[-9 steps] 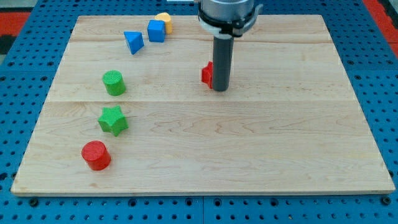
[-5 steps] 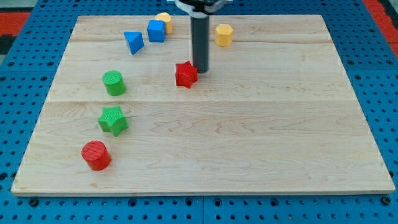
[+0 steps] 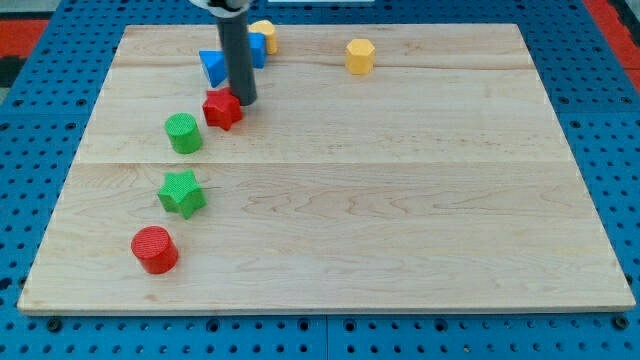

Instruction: Place the red star in between the green circle and blue triangle

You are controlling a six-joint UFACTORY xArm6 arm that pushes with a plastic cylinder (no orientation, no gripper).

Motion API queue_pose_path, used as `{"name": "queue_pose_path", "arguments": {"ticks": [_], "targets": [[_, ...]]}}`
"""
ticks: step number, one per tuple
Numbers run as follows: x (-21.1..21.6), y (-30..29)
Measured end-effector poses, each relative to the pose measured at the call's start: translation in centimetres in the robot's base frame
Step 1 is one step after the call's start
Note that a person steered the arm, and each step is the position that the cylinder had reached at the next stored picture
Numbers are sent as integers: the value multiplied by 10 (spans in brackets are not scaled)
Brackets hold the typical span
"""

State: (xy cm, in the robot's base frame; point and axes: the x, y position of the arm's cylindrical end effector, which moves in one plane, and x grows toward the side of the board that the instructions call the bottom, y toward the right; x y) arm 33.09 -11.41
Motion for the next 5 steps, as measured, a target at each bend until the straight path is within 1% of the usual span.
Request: {"name": "queue_pose_path", "arguments": {"ticks": [1, 2, 3, 4, 5], "targets": [[-25, -30], [-33, -40], [-32, -34], [-14, -9], [-5, 25]]}}
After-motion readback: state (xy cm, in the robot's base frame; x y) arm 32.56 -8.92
